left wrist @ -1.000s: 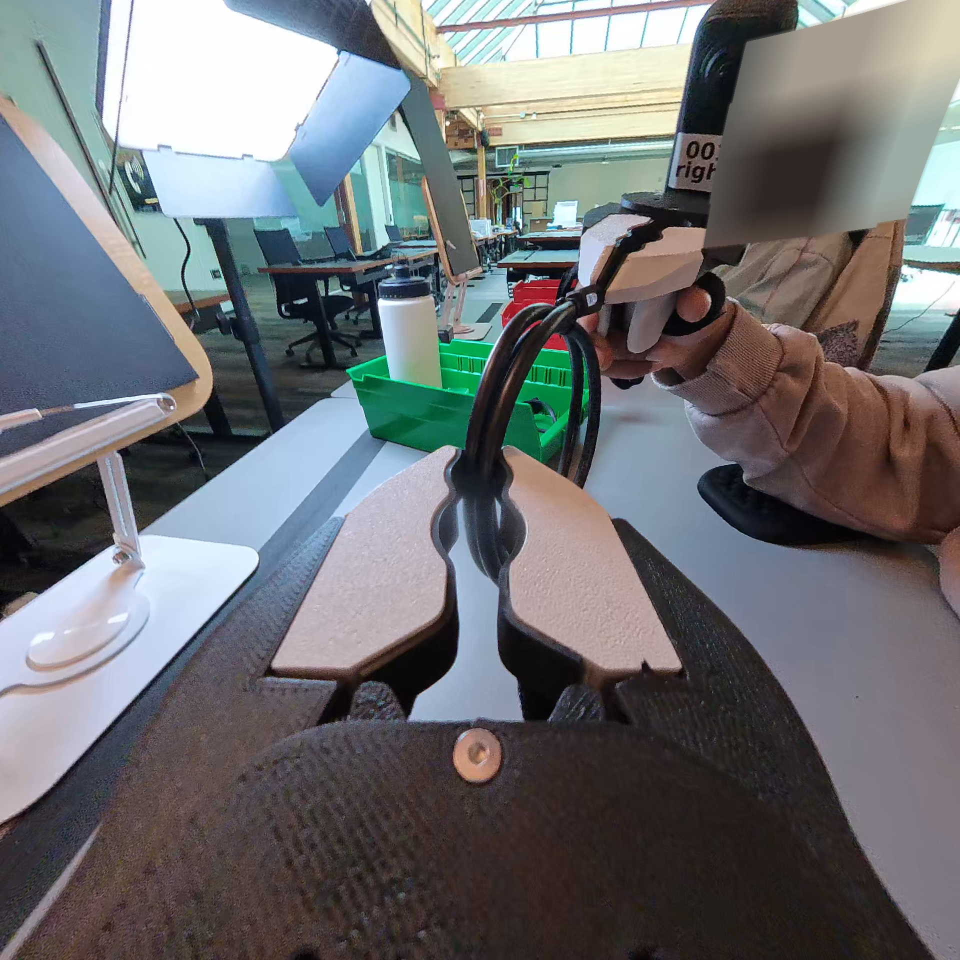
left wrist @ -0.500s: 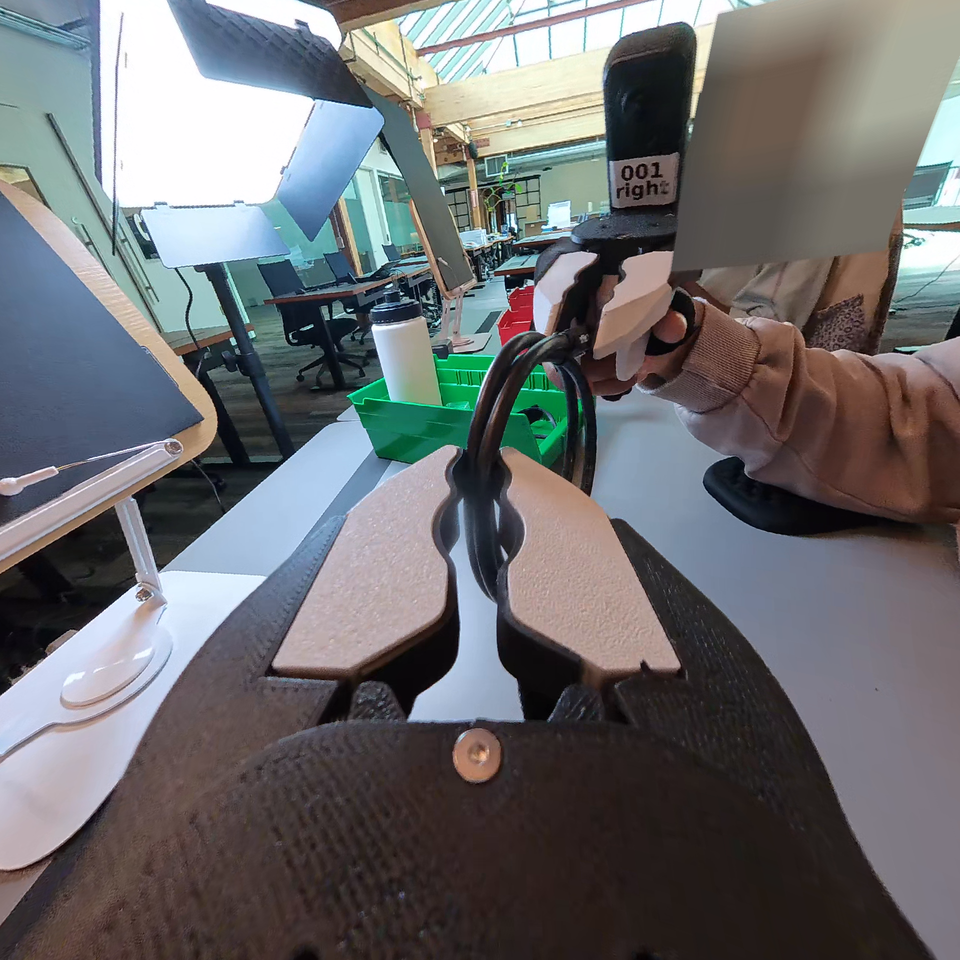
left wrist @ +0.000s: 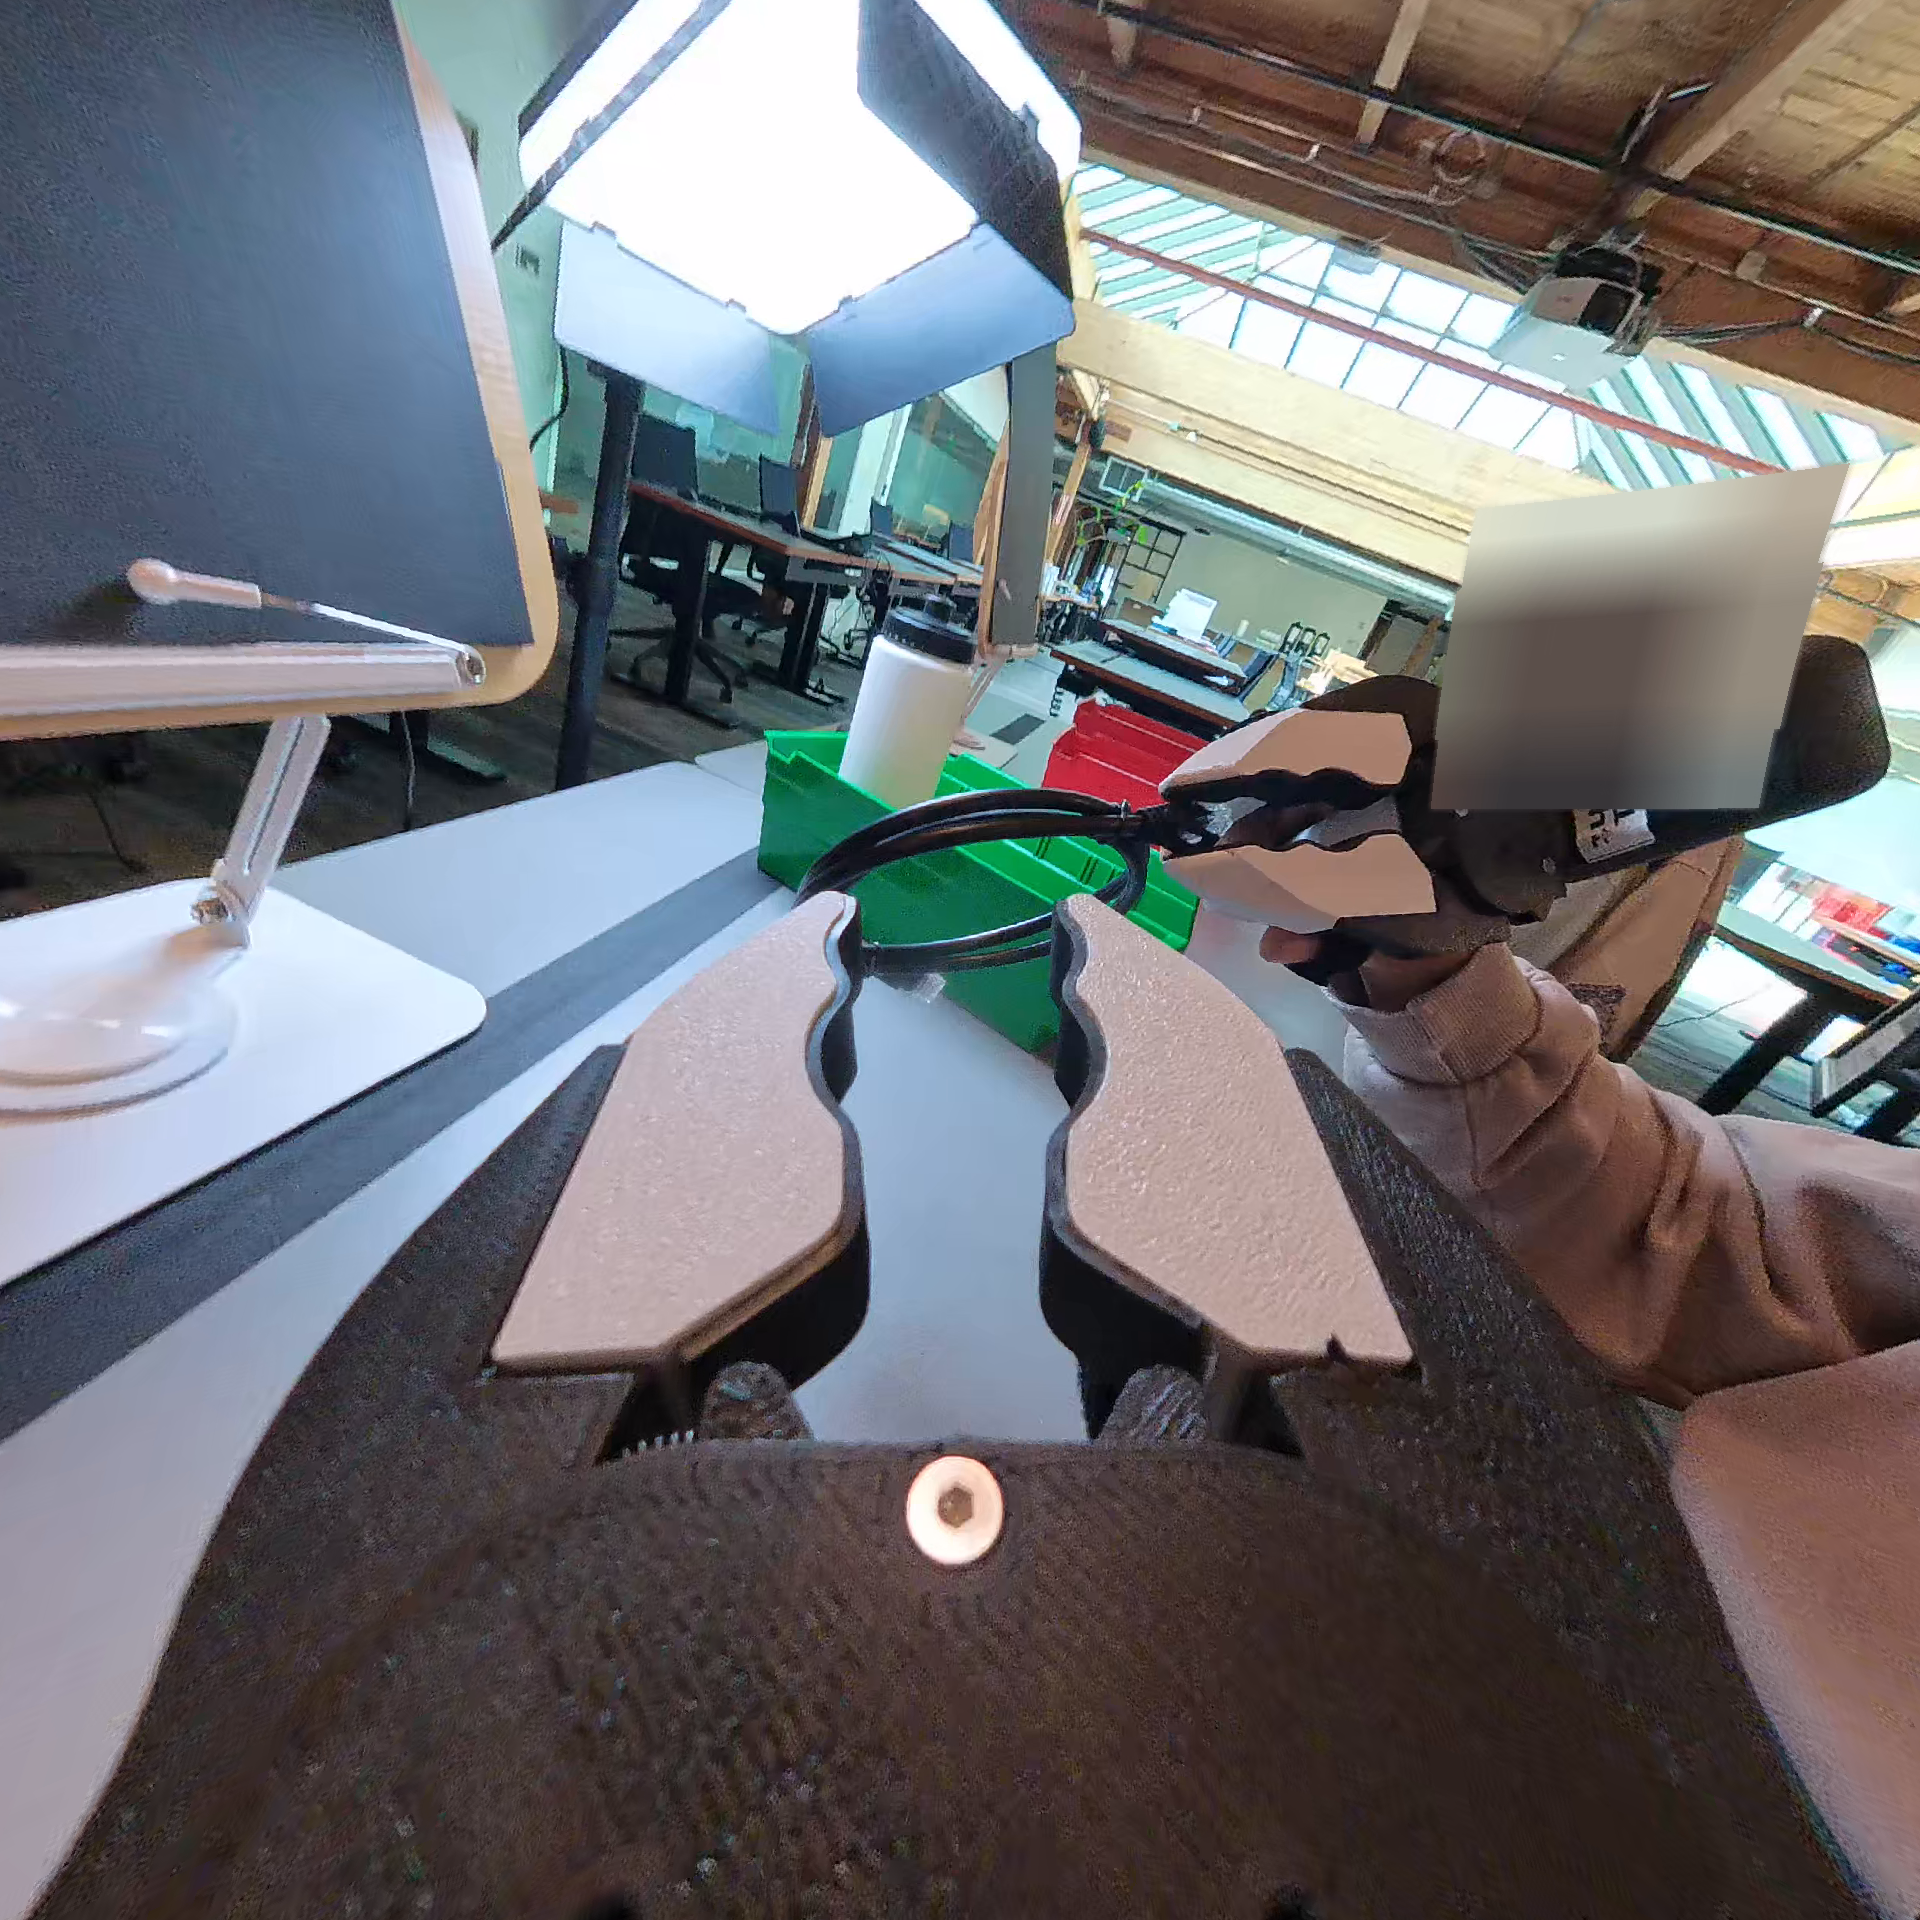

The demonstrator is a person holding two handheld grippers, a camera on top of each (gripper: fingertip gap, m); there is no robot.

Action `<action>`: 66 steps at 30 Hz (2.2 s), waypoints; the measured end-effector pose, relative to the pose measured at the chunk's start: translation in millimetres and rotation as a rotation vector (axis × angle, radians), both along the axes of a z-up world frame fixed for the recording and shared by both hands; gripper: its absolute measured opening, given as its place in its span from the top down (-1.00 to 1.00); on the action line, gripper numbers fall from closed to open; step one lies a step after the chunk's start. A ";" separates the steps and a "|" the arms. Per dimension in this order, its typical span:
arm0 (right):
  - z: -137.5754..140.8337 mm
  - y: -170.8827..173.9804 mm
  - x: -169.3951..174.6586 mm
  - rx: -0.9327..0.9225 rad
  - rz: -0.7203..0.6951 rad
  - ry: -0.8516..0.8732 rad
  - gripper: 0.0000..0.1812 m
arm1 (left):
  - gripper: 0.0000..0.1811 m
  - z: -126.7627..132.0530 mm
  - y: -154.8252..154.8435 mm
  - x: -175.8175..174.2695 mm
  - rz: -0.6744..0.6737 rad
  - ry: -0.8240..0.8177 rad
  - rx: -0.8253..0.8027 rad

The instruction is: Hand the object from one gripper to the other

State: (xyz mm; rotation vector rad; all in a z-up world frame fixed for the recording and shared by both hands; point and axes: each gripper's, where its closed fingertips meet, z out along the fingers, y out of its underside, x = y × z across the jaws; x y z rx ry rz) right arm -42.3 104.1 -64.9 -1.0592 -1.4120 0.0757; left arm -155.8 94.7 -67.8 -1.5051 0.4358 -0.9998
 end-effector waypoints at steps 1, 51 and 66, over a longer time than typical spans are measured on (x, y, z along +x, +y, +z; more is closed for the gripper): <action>0.4 1.4 -0.3 0.027 -0.004 0.006 0.80 | 0.61 -4.4 1.5 0.8 -0.009 -0.006 -0.034; 13.9 -41.5 -7.1 -0.746 0.595 0.463 0.78 | 0.87 44.6 -77.9 43.3 -0.327 0.108 0.358; 3.7 26.8 1.7 -0.539 0.016 0.424 0.86 | 0.68 23.0 -16.6 20.7 0.136 0.337 0.232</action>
